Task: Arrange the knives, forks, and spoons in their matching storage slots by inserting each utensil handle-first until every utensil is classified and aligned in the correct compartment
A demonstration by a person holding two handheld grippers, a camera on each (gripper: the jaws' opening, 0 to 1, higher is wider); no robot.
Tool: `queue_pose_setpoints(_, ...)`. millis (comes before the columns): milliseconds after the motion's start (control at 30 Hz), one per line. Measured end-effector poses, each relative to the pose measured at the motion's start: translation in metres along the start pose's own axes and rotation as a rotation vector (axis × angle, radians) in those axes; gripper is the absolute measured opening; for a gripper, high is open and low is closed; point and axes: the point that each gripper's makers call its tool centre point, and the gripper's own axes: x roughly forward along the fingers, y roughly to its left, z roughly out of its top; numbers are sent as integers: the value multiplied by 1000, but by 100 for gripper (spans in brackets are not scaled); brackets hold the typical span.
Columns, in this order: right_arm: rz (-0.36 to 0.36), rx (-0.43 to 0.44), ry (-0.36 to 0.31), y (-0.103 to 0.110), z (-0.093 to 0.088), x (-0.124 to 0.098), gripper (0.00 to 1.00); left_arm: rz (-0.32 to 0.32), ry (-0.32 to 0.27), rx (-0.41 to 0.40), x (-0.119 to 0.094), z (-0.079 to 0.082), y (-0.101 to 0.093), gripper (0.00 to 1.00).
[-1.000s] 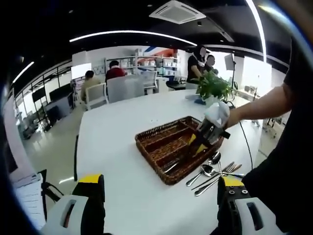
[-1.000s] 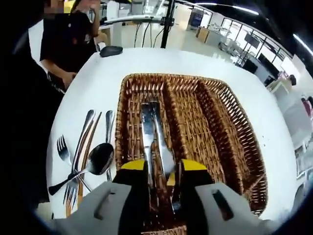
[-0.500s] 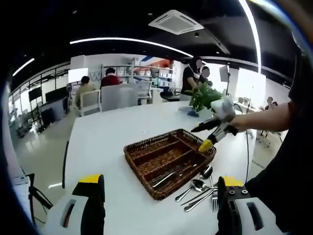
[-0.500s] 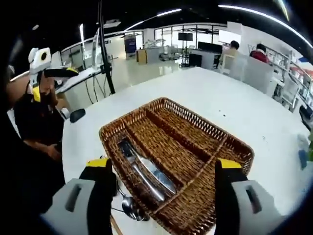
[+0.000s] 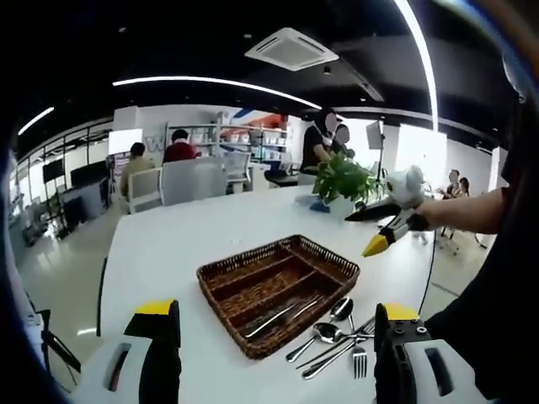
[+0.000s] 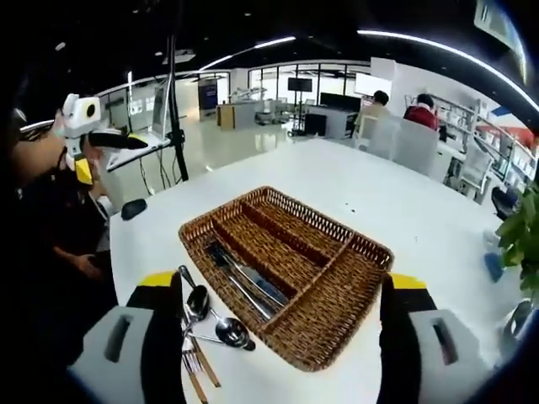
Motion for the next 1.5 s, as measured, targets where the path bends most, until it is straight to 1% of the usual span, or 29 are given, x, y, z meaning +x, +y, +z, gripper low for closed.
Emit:
queue_pose_setpoints(200, -12, -15, -9, 4, -4, -20, 99, 4, 2, 10, -1, -3, -6, 100)
queue_pose_setpoints(300, -23, -17, -26, 5, -6, -34, 99, 6, 9, 18, -1, -6, -10, 100)
queue_pose_setpoints(400, -37, -23, -38, 5, -11, -42, 99, 18, -3, 43, -3, -5, -13, 100)
queue_pose_setpoints(433, -45, -26, -38, 3, -13, -45, 99, 19, -4, 43, -4, -5, -14, 100)
queue_pose_setpoints(567, -60, -18, -53, 1, -14, -57, 99, 19, -8, 37, -6, -6, -17, 100)
queue_pose_setpoints(733, -67, -14, -36, 0, -23, -64, 99, 31, 12, 29, -7, -11, -17, 100)
queue_pose_setpoints(767, -67, -15, -32, 0, -24, -64, 99, 37, 12, 34, -7, -12, -17, 100)
queue_pose_setpoints(833, -67, -11, -21, -1, -28, -66, 99, 54, 17, 69, -8, -14, -15, 100)
queue_pose_setpoints(933, -66, 2, 1, 0, -33, -68, 99, 41, 24, 52, -7, -18, -18, 100)
queue_pose_setpoints(1000, -82, 7, 4, -3, -35, -72, 99, 42, 30, 51, -6, -20, -16, 100)
queue_pose_setpoints(1067, -94, 13, -1, -6, -33, -75, 99, 44, 27, 46, -7, -18, -13, 100)
queue_pose_setpoints(1233, -106, 11, -4, -6, -34, -75, 99, 51, -1, 39, -8, -7, -7, 100)
queue_pose_setpoints(1500, -112, 1, 1, -3, -37, -76, 99, 50, 2, 46, -8, -11, -8, 100)
